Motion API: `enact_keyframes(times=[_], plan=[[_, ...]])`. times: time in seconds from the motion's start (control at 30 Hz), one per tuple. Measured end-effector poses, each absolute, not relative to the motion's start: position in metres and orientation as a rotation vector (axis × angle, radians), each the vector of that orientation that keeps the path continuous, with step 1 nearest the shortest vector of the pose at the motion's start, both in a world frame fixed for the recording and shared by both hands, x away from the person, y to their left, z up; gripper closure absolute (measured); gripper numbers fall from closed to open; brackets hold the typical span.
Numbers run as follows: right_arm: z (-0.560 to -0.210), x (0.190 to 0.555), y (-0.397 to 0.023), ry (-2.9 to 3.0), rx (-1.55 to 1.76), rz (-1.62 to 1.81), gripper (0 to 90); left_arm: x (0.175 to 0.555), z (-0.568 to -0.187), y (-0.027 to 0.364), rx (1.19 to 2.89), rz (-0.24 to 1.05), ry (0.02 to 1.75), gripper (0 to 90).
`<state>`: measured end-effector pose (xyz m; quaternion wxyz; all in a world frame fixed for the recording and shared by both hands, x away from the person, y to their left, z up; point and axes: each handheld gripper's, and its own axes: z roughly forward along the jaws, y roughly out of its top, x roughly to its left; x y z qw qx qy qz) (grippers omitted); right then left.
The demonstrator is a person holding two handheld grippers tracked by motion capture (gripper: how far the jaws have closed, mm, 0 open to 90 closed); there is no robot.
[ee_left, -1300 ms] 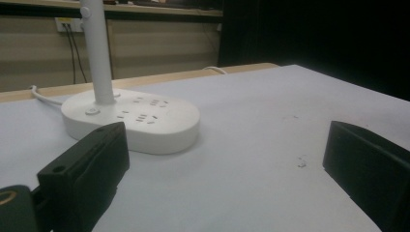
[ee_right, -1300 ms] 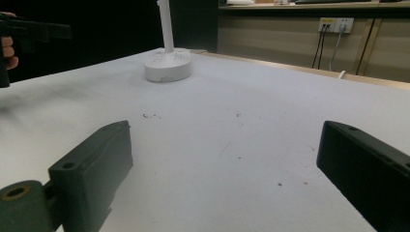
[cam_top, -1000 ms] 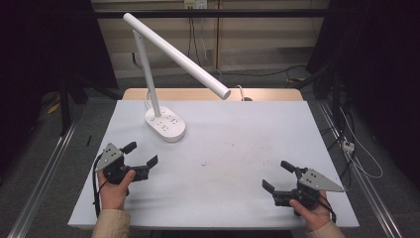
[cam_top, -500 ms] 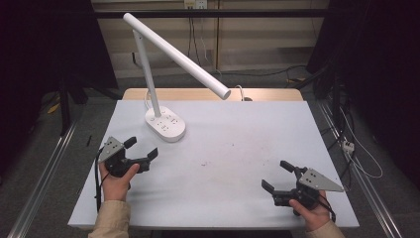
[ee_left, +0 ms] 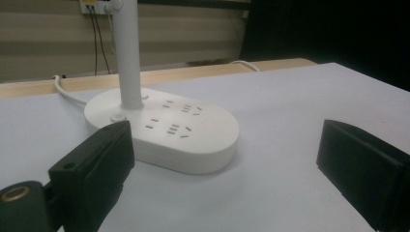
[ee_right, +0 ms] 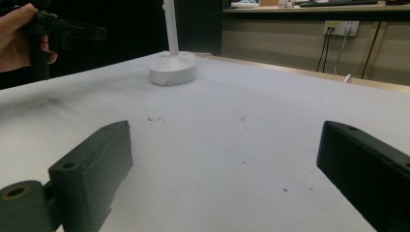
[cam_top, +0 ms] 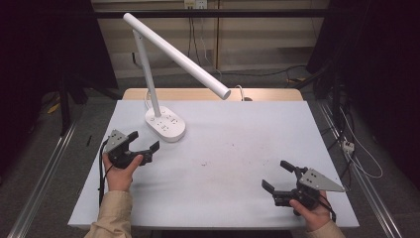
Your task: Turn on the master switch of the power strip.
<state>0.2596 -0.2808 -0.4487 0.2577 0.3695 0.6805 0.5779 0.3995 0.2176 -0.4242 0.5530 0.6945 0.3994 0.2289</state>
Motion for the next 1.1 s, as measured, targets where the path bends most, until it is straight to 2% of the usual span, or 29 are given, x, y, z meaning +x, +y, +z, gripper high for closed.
enact_keyframes(times=[1.1], plan=[[-0.448, 0.260, -0.281, 1.849, 0.998, 1.571, 5.1, 0.437, -0.425, 0.206, 1.664, 0.544, 0.982, 9.2]])
